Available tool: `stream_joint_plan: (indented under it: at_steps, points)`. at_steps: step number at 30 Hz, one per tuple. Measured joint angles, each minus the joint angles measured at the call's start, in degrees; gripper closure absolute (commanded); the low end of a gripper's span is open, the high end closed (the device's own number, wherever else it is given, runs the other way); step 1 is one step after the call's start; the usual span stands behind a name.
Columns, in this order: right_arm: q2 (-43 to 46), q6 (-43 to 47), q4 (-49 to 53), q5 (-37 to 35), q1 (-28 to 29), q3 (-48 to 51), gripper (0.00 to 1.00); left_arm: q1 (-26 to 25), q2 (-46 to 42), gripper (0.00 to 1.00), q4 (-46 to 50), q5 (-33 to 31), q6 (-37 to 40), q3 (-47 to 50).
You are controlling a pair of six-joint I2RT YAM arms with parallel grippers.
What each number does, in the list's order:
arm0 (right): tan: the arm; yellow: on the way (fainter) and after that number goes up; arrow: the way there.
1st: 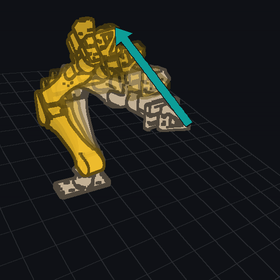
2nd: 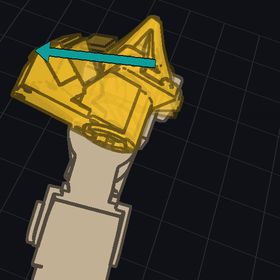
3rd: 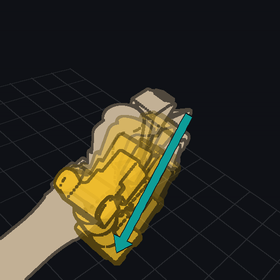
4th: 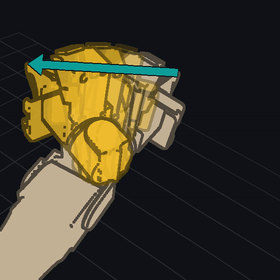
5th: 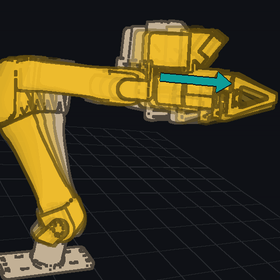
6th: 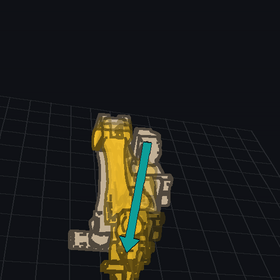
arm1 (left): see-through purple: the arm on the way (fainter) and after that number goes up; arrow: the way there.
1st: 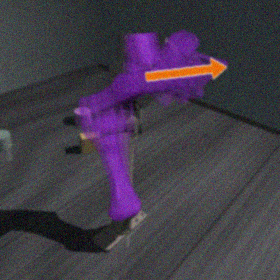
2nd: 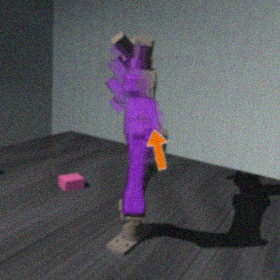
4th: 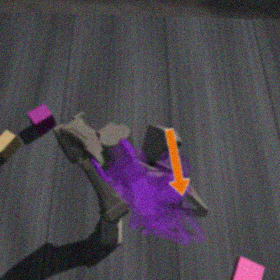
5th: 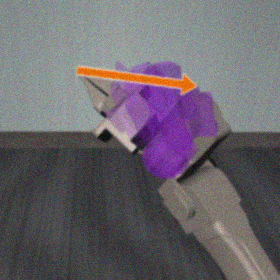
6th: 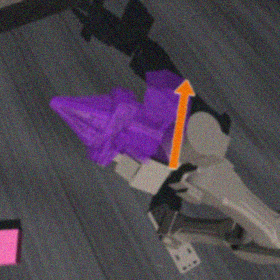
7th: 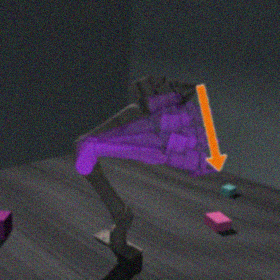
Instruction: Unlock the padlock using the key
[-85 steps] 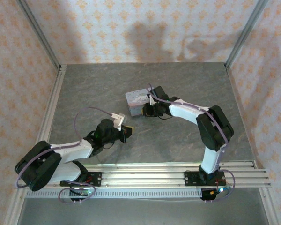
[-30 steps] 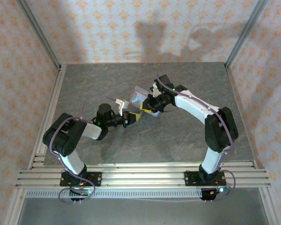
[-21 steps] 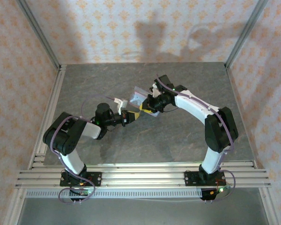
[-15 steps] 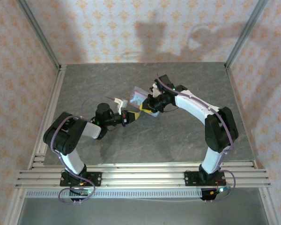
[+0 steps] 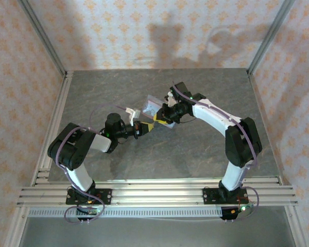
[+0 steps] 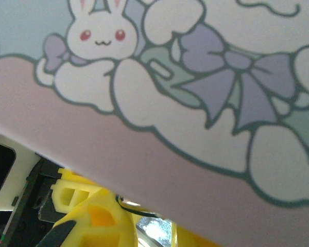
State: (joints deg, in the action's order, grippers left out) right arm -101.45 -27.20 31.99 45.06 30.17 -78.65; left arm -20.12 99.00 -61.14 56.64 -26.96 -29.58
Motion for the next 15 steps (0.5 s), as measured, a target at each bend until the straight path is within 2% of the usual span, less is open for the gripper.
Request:
stream_joint_plan:
  at_steps: [15]
  points:
    - [0.0,-0.04,0.02,0.04,0.0,-0.02,1.0,-0.02,-1.14,1.0,0.02,-0.02,0.48,0.7]
